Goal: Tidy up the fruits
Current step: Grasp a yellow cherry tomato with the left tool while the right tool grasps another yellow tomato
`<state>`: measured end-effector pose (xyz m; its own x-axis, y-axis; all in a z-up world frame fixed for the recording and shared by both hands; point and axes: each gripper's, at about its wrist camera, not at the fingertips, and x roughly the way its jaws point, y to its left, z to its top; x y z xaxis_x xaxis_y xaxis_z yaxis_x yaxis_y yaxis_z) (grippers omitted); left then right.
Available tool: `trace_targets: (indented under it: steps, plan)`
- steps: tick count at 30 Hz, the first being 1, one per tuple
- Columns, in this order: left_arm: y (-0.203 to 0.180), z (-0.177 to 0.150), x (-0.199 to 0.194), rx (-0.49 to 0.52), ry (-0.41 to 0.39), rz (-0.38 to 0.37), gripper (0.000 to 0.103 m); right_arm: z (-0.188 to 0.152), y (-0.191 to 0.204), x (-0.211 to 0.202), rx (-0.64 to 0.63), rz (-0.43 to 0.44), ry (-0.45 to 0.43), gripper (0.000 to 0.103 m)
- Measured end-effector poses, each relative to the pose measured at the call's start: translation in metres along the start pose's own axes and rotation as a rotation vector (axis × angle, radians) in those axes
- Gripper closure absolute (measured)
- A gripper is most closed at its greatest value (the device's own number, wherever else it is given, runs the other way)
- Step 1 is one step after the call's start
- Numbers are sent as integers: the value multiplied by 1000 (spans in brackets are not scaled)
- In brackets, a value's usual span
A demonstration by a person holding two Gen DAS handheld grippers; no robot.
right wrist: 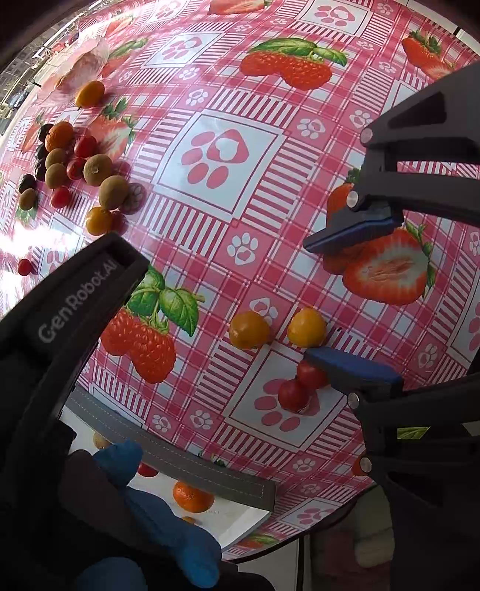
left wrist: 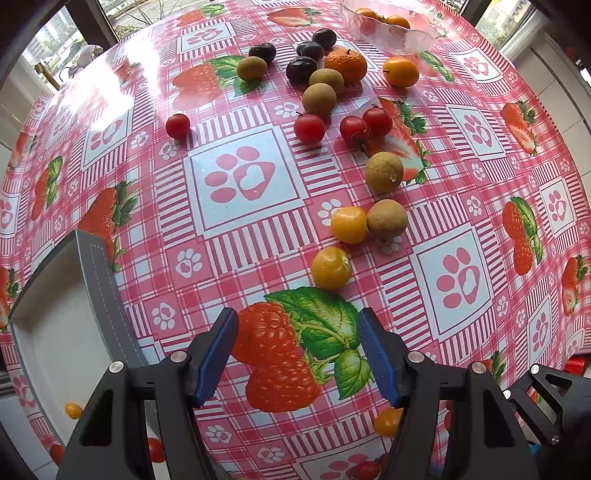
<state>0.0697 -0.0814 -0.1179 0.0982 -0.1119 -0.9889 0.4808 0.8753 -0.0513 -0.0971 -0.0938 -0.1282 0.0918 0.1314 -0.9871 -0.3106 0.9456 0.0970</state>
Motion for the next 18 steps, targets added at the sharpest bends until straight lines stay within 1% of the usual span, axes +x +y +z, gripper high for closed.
trace_targets:
  steps: [2, 3, 4, 5, 6, 7, 8, 10, 11, 12, 13, 14, 16, 17, 18]
  plan:
    - [-2, 0, 2, 2, -1, 4, 35, 6, 3, 2, -17, 18, -2, 53]
    - [-4, 2, 3, 3, -2, 3, 35, 7, 5, 3, -24, 26, -1, 59]
    - [-3, 3, 4, 3, -5, 2, 35, 17, 7, 5, -30, 29, 0, 65]
    - [-1, 2, 3, 4, -9, 0, 35, 26, 15, 8, -37, 29, 0, 69]
    - [-4, 4, 4, 6, -8, -1, 35, 26, 16, 8, -39, 27, 1, 77]
    - [-5, 5, 5, 7, -8, 2, 35, 32, 21, 11, -38, 25, 3, 80]
    - [-7, 5, 7, 6, -11, 4, 35, 40, 28, 14, -31, 27, 4, 80]
    - [-9, 10, 11, 0, -13, 4, 36, 45, 28, 16, -12, 41, 7, 80]
    - [-11, 10, 12, -4, -18, 4, 39, 45, 25, 15, 0, 47, 7, 80]
    - [-12, 12, 13, -7, -17, 6, 49, 45, 24, 15, 13, 53, 8, 80]
    - [-13, 11, 14, -8, -21, 10, 49, 52, 16, 14, 27, 59, 9, 80]
    - [-12, 10, 13, -11, -25, 3, 49, 51, 8, 13, 40, 62, 8, 80]
    - [-13, 10, 12, -8, -36, 4, 62, 46, -7, 10, 67, 66, 9, 80]
    - [-13, 10, 12, -8, -38, -9, 64, 48, -11, 10, 81, 67, 11, 80]
    - [-10, 10, 10, -8, -40, -22, 69, 46, -21, 9, 96, 69, 11, 80]
